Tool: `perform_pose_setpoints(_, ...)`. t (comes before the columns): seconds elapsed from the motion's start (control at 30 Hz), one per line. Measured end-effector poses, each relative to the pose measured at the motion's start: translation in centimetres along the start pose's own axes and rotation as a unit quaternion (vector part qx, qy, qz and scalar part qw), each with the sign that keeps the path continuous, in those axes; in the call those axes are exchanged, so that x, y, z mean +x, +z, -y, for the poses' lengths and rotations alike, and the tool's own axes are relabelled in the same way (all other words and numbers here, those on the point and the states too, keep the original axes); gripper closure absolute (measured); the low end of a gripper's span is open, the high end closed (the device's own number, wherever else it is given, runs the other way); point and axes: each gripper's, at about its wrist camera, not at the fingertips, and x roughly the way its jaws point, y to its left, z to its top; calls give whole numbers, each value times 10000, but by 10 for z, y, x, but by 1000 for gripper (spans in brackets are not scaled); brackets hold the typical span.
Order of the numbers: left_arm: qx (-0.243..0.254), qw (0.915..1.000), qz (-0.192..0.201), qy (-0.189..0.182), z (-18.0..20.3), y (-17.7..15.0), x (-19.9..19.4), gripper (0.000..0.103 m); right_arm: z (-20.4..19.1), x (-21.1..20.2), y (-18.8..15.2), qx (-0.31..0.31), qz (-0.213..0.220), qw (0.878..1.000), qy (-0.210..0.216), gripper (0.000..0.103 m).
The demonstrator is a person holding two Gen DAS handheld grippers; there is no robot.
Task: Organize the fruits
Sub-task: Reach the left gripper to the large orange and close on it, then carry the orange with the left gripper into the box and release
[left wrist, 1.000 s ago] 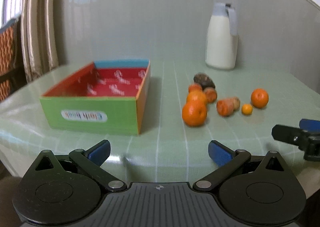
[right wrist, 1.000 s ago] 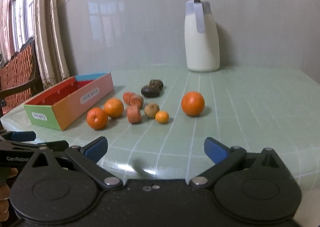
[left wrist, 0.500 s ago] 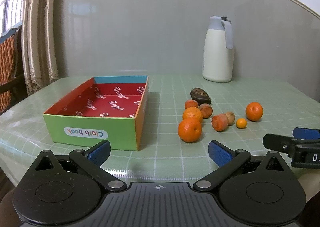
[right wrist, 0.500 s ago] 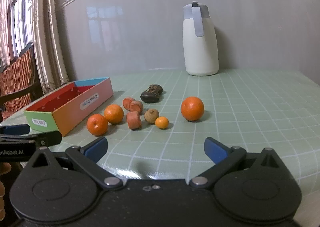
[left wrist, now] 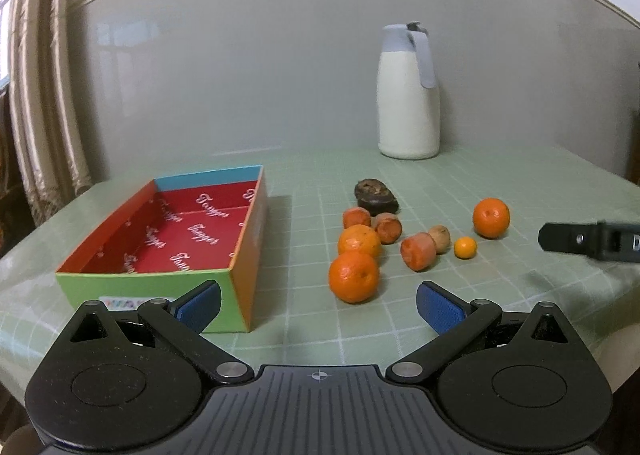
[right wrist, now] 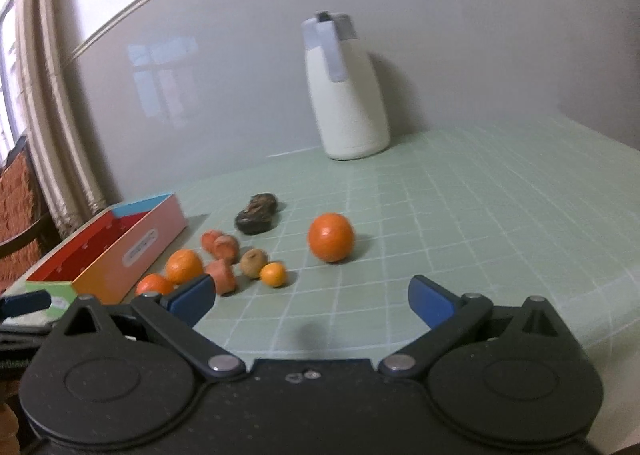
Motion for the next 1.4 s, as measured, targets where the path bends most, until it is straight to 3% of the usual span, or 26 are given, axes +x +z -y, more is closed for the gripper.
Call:
perform_pose_setpoints(0.37, 372, 9987, -65, -352, 23, 14, 25, 0, 25, 2, 2, 694, 83, 9975, -114, 0)
perform_pose_setpoints(0.5, 291, 9988, -150, -375, 27, 21, 41, 0, 27, 4, 3, 697, 120, 9973, -179, 0)
perform_pose_setpoints(0.67, 164, 9988, -223, -412, 29, 22, 54, 1, 25, 2, 4, 452, 220, 9968, -622, 0)
perform_pose_setpoints(0.77, 63, 9987, -276, -421, 28, 20, 61, 1, 29, 2, 5, 507, 227, 9967, -588, 0)
perform_pose_setpoints(0.83, -10, 9985, -329, -434, 27, 19, 66, 18, 32, 2, 5, 559, 232, 9966, -566, 0)
perform_pose_setpoints(1.07, -125, 9979, -462, -447, 25, 15, 76, 24, 36, 1, 5, 690, 249, 9959, -523, 0)
perform_pose_setpoints(1.13, -126, 9974, -501, -494, 25, 14, 77, 44, 36, 0, 5, 680, 258, 9960, -516, 0)
perform_pose_setpoints(1.27, -223, 9968, -565, -512, 21, 12, 82, 53, 33, 1, 5, 665, 263, 9963, -481, 0)
perform_pose_setpoints(1.33, -211, 9973, -531, -453, 20, 11, 82, 63, 33, 1, 5, 654, 271, 9964, -472, 0)
perform_pose_setpoints(1.4, -228, 9974, -518, -450, 19, 11, 81, 63, 32, 1, 5, 644, 263, 9964, -490, 0)
